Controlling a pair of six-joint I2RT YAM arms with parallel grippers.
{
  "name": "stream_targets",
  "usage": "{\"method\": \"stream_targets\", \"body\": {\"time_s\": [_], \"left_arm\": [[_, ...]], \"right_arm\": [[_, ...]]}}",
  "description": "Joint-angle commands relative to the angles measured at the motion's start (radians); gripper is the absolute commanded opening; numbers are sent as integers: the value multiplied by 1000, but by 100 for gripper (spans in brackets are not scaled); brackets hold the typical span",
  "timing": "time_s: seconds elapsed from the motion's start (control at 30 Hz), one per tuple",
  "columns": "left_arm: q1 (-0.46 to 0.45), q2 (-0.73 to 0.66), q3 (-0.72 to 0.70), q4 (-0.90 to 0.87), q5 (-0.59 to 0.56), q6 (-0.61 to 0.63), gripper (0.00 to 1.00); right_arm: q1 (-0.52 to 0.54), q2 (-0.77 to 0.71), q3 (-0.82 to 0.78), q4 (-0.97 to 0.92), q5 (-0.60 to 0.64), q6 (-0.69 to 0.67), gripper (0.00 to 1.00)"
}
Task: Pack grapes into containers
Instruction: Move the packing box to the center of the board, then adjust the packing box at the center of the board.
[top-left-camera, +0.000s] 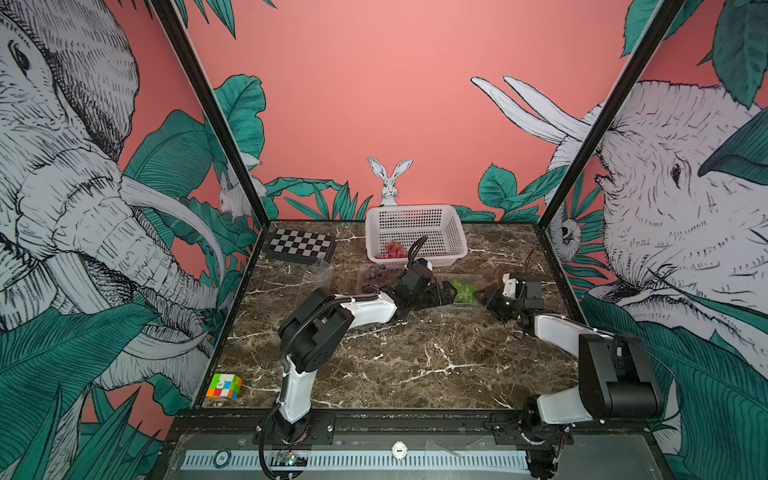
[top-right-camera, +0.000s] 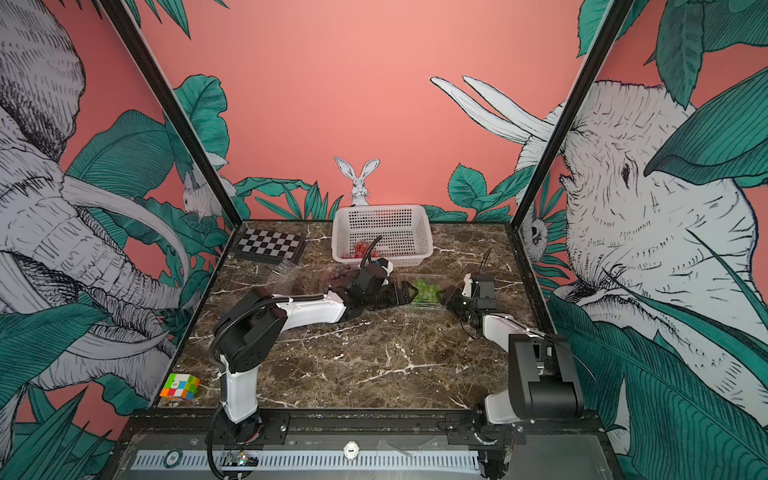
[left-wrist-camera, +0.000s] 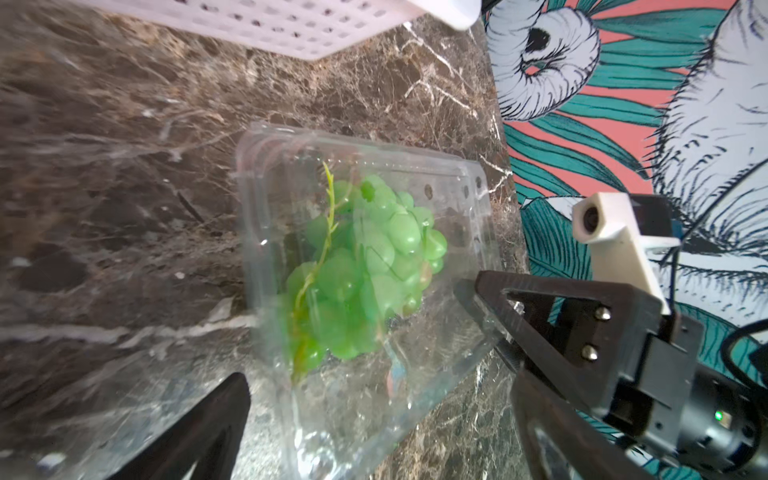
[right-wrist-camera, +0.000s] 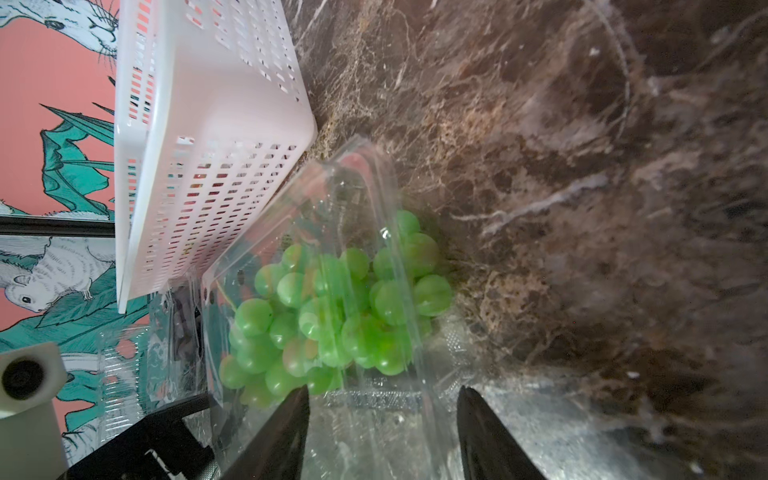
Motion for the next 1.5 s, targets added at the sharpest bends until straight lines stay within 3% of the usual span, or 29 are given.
{"method": "stream_targets", "body": {"time_s": [0.0, 0.4, 0.73, 1.0, 1.1, 1.23, 1.47], "left_arm": [[2, 20, 57, -41, 39, 10, 99], [68, -1, 89, -126, 68, 47, 99], [95, -76, 148, -397, 66, 212, 99], [117, -196, 159, -509, 62, 292, 99], [158, -264, 155, -579, 14, 344, 99], [284, -344, 124, -639, -44, 401, 99], [440, -373, 56, -625, -20, 410, 99]], "right_arm": [[7, -4, -16, -4, -16, 9, 56], [16, 35, 6, 52, -32, 57, 54], [51, 67, 17, 94, -18, 91, 53], [80, 90, 27, 114, 0, 108, 52], [93, 100, 35, 122, 4, 112, 52], [112, 119, 60, 121, 12, 111, 52], [148, 147, 103, 113, 25, 106, 52]]}}
